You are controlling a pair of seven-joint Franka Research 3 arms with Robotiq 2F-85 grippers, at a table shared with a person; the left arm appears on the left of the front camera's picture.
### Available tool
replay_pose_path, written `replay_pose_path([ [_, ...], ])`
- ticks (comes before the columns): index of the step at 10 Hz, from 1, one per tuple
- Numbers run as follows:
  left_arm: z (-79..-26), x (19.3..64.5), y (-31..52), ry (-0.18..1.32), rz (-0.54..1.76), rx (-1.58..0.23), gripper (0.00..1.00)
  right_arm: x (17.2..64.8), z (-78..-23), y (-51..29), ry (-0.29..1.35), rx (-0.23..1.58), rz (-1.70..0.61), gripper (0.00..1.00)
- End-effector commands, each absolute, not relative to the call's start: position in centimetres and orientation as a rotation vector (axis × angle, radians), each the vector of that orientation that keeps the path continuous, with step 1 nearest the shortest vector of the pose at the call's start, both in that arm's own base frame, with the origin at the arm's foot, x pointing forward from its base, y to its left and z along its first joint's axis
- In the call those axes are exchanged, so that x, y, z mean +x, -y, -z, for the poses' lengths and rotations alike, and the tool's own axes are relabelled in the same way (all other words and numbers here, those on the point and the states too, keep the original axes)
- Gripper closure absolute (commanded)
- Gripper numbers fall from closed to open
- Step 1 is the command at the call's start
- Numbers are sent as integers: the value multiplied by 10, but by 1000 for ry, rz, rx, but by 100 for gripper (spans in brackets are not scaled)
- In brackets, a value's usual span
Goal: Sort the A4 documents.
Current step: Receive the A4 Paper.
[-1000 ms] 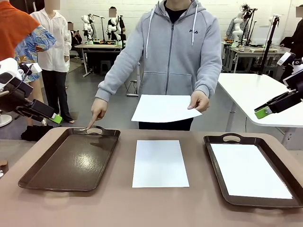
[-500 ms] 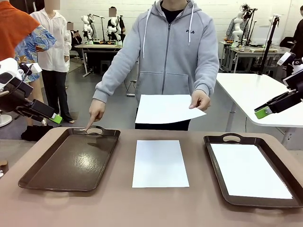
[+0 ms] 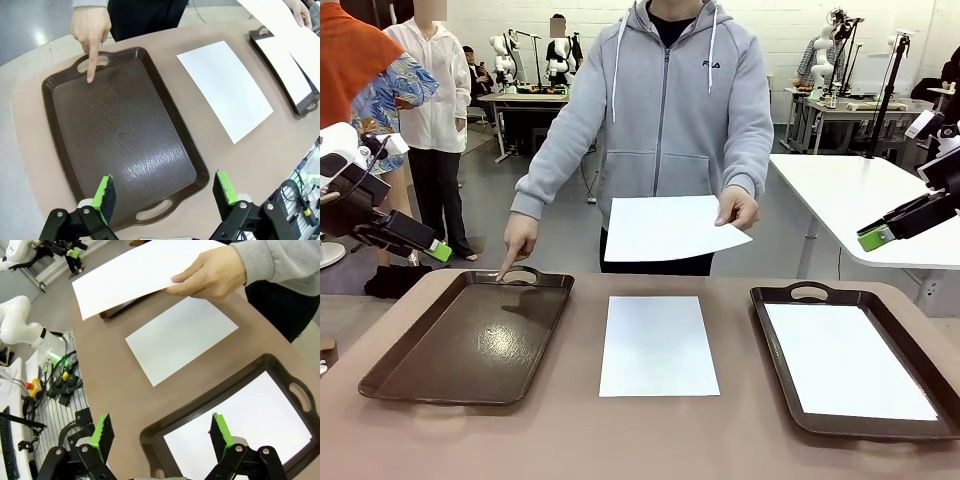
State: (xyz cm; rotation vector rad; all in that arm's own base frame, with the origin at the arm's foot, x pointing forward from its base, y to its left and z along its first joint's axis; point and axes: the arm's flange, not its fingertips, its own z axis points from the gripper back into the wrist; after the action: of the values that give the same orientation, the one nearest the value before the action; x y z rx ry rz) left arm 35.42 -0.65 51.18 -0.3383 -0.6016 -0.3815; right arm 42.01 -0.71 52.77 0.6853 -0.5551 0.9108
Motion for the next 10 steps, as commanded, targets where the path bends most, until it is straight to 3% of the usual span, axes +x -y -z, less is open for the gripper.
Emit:
replay_pose_path([
  [1, -515, 381, 14, 563, 399, -395, 0, 420, -528, 6, 557, 689, -916, 0],
  [5, -537, 432, 40, 586, 342, -458, 0, 420, -528, 6, 557, 689, -916, 0],
  [10, -498, 520, 78, 486, 142, -932, 0, 420, -528, 6, 557, 689, -916, 0],
])
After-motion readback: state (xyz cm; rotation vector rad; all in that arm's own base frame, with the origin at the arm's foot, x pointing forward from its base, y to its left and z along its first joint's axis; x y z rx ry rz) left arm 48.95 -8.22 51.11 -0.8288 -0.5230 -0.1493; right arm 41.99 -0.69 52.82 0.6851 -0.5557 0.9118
